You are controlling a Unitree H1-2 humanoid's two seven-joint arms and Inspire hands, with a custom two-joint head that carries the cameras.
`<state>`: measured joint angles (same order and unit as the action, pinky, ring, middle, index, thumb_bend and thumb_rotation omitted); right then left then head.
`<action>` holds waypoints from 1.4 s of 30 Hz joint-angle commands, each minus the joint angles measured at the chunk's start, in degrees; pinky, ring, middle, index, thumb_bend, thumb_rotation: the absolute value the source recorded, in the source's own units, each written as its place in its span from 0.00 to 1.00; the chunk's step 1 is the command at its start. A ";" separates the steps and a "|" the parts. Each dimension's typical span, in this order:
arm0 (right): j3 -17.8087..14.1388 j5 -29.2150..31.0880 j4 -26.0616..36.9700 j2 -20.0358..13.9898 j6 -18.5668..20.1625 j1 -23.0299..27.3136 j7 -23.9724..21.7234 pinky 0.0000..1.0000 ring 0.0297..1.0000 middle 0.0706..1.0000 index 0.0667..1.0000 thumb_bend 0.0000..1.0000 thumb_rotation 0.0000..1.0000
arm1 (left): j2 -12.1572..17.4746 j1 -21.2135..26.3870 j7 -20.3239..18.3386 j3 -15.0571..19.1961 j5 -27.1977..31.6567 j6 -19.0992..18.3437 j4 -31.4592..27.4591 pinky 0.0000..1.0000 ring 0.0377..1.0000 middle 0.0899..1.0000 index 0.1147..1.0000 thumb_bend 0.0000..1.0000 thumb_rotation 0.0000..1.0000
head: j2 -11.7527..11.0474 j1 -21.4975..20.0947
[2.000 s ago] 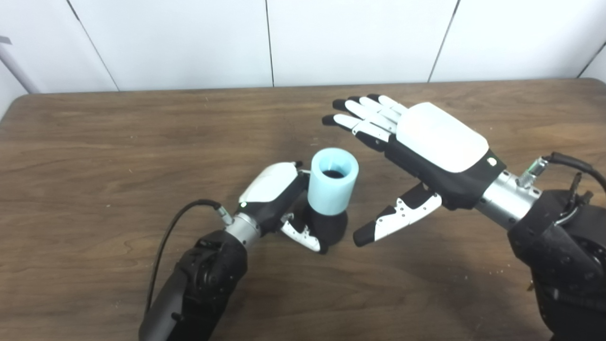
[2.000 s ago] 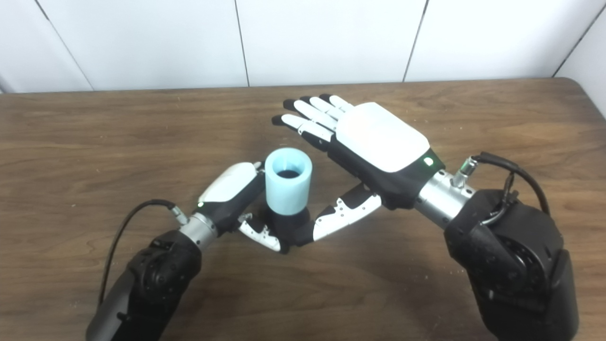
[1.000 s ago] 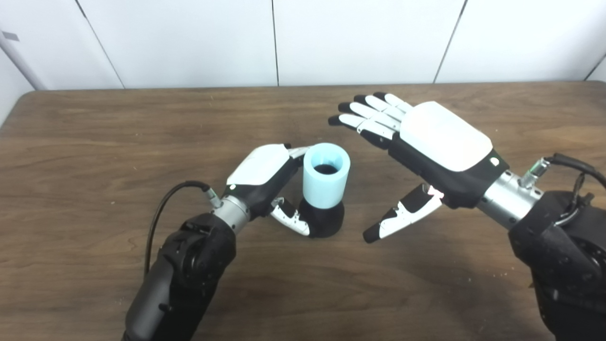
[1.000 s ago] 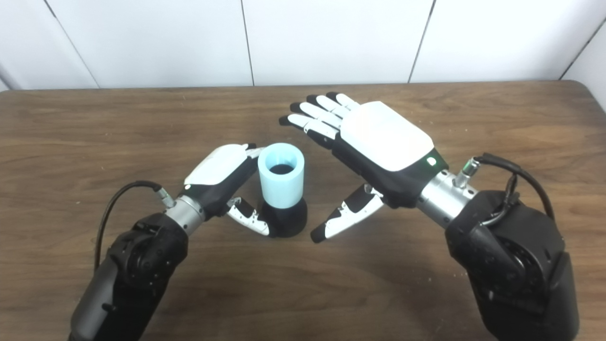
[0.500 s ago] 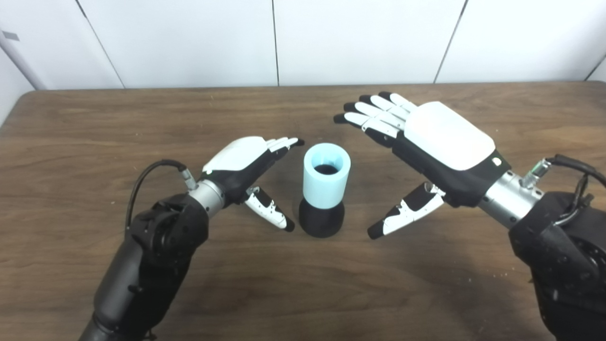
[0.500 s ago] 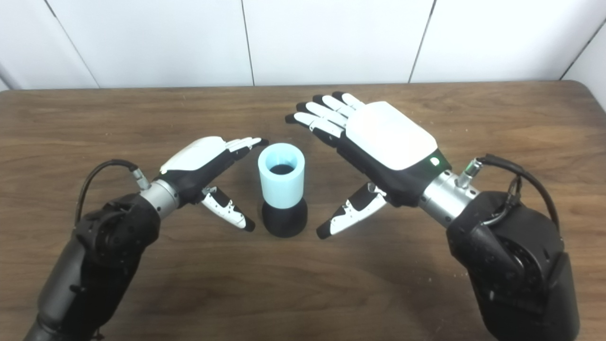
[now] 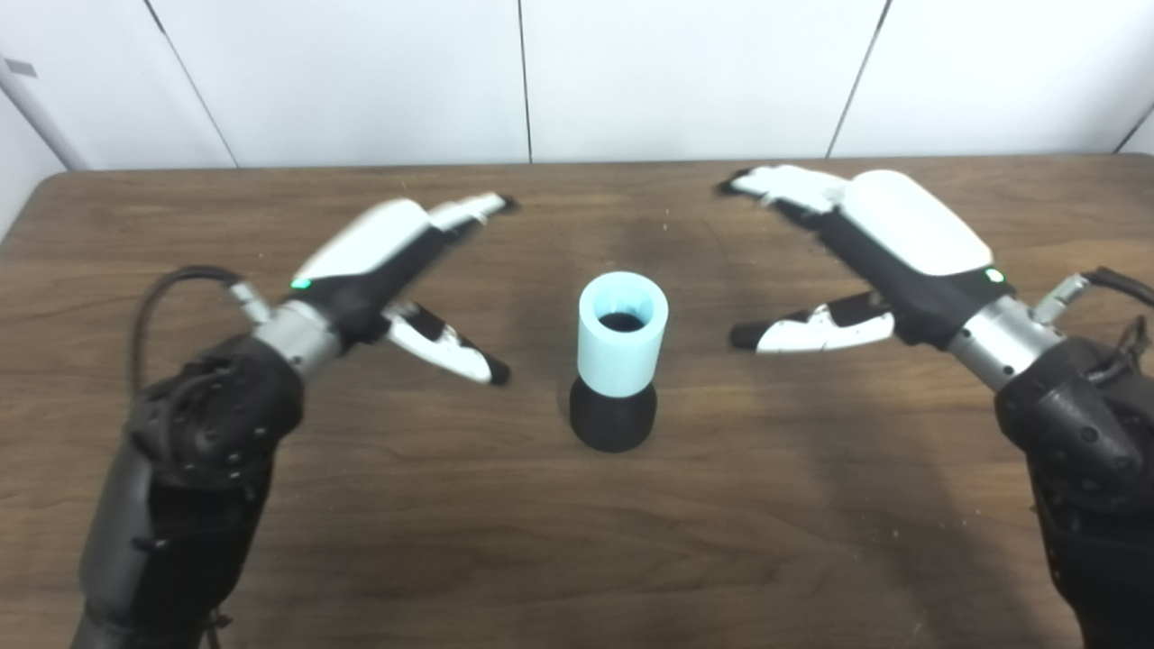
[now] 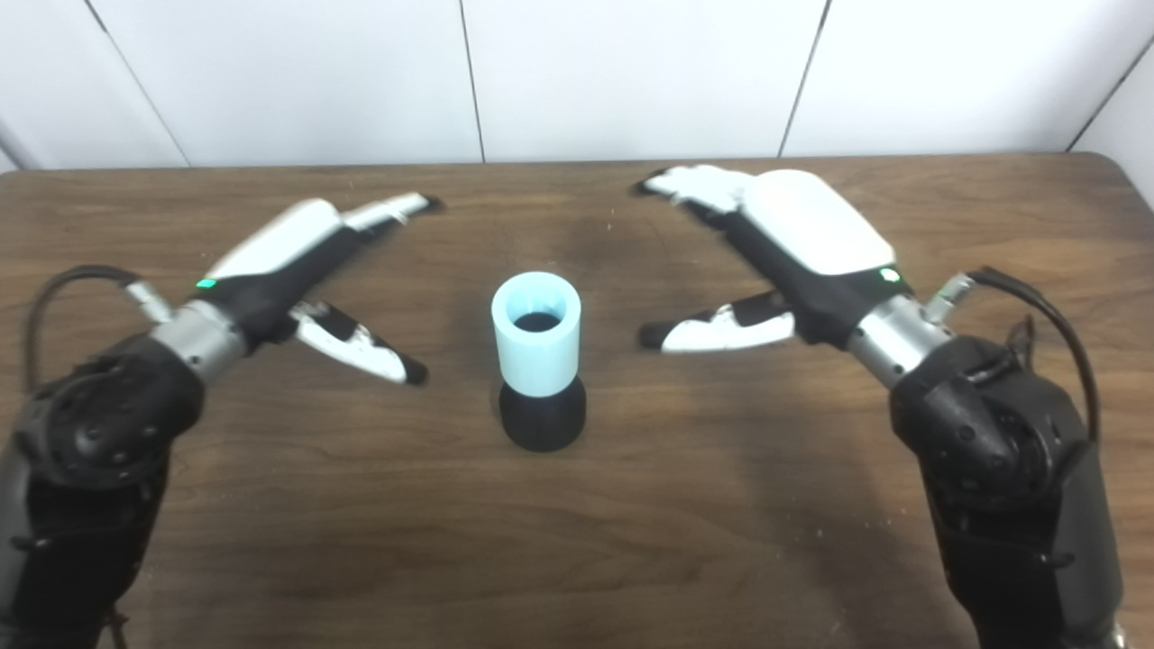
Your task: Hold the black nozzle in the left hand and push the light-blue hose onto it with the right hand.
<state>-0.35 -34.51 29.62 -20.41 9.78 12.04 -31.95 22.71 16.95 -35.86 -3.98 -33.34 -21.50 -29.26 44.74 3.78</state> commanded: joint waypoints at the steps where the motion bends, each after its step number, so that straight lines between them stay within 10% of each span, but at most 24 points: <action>1: -0.89 2.27 -0.98 1.26 -0.49 0.54 4.38 0.79 0.89 0.91 0.86 0.56 0.46 | -1.54 -0.09 5.14 2.56 2.84 1.23 -0.24 0.92 0.95 0.92 0.89 0.92 0.20 | -0.21 -0.25; 10: -2.03 8.11 -12.17 9.88 -0.63 -1.70 16.63 0.75 0.84 0.89 0.85 0.54 0.50 | -9.97 -7.13 20.54 8.27 10.70 7.78 8.82 0.84 0.85 0.82 0.81 0.69 0.16 | -0.38 -1.51; 16: -1.98 10.80 -19.67 14.30 -1.42 -1.01 24.46 0.78 0.86 0.88 0.85 0.54 0.73 | -11.55 -8.60 26.46 7.44 12.27 12.58 14.90 0.81 0.84 0.83 0.82 0.57 0.44 | -0.45 -1.72; 27: -2.56 17.65 -18.41 16.54 -1.61 -3.76 29.17 0.83 0.89 0.89 0.91 0.50 0.99 | -15.11 -10.11 27.01 7.39 21.56 10.75 14.31 0.85 0.91 0.92 0.95 0.40 0.89 | -0.21 -1.72; 42: -2.79 24.89 -19.66 15.87 -5.06 -4.27 30.75 0.93 0.94 0.93 0.92 0.57 1.00 | -15.40 -10.44 30.43 7.24 23.29 11.49 14.11 0.89 0.91 0.92 0.94 0.46 0.99 | -0.39 -1.56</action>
<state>-3.22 -9.78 9.00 -3.95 7.54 6.39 -2.00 7.03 5.06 -6.48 3.26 -10.59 -11.17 -13.50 44.21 2.02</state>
